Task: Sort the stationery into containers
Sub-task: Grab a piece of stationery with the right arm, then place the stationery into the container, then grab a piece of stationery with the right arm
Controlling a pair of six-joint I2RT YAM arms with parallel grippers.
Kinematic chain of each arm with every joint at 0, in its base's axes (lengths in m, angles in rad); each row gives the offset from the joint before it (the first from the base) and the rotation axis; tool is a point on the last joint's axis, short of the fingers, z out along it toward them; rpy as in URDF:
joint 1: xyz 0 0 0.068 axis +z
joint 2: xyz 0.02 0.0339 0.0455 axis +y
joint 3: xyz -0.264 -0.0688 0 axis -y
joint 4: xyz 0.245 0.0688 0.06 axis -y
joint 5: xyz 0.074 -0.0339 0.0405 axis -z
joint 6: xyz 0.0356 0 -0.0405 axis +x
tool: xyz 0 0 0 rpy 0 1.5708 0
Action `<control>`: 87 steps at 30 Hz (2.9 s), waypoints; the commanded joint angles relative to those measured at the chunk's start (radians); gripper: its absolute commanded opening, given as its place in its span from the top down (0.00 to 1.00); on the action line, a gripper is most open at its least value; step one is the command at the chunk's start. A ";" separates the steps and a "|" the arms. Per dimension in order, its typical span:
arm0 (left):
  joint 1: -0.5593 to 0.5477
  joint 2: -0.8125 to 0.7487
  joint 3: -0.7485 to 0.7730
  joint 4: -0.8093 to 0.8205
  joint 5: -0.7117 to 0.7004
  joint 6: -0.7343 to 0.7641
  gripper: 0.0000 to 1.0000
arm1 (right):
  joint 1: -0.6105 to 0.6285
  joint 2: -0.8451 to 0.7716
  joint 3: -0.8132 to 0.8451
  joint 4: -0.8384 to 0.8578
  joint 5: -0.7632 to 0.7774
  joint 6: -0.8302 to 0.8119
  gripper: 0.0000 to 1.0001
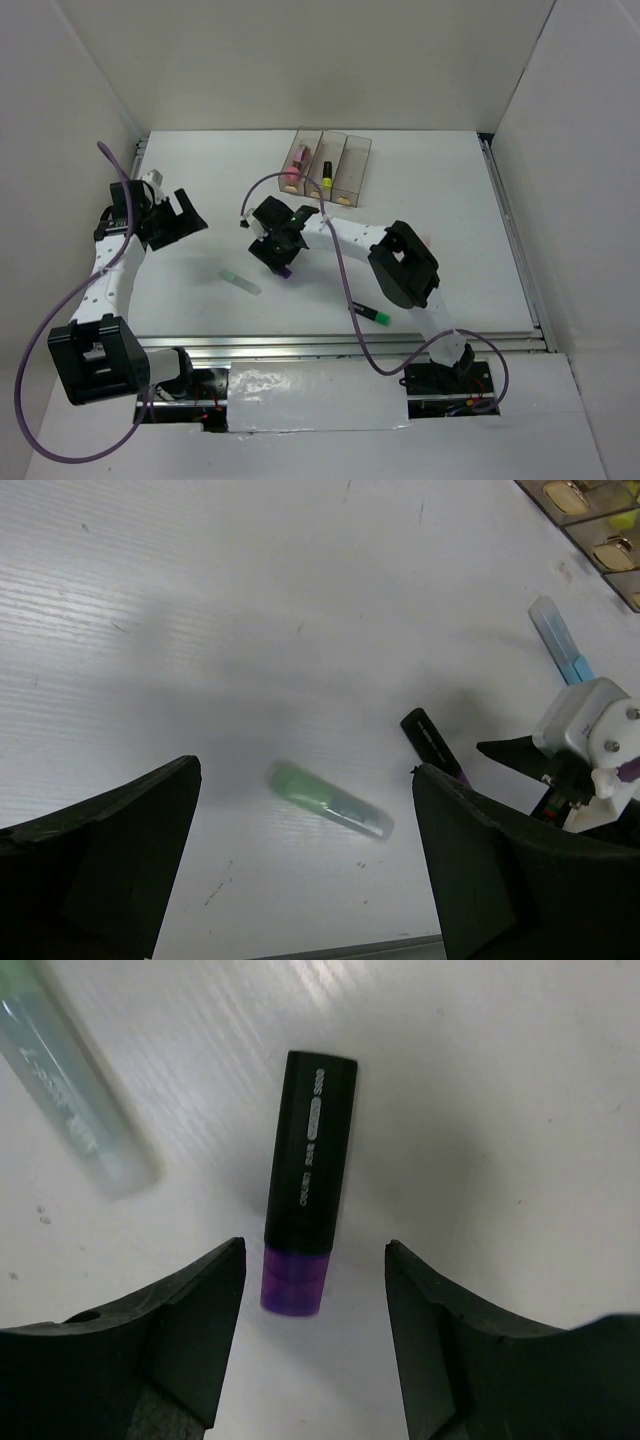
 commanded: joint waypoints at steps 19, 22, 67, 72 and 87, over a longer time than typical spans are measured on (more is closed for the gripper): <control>0.007 0.035 -0.007 0.042 0.024 0.024 0.01 | -0.064 0.094 0.158 -0.046 0.020 -0.043 0.96; 0.009 0.038 -0.003 0.056 0.024 0.021 0.01 | -0.149 0.045 0.213 -0.012 0.023 -0.012 1.00; 0.004 0.113 -0.024 0.110 -0.009 -0.042 0.01 | -0.565 0.065 0.388 0.375 -0.103 0.615 0.16; 0.007 0.043 -0.042 0.119 0.004 -0.030 0.01 | -0.608 -0.173 0.275 0.317 -0.268 0.455 0.42; -0.027 -0.071 -0.032 0.136 0.024 0.147 0.01 | -0.415 -0.800 -0.707 -0.138 -0.011 -0.304 0.30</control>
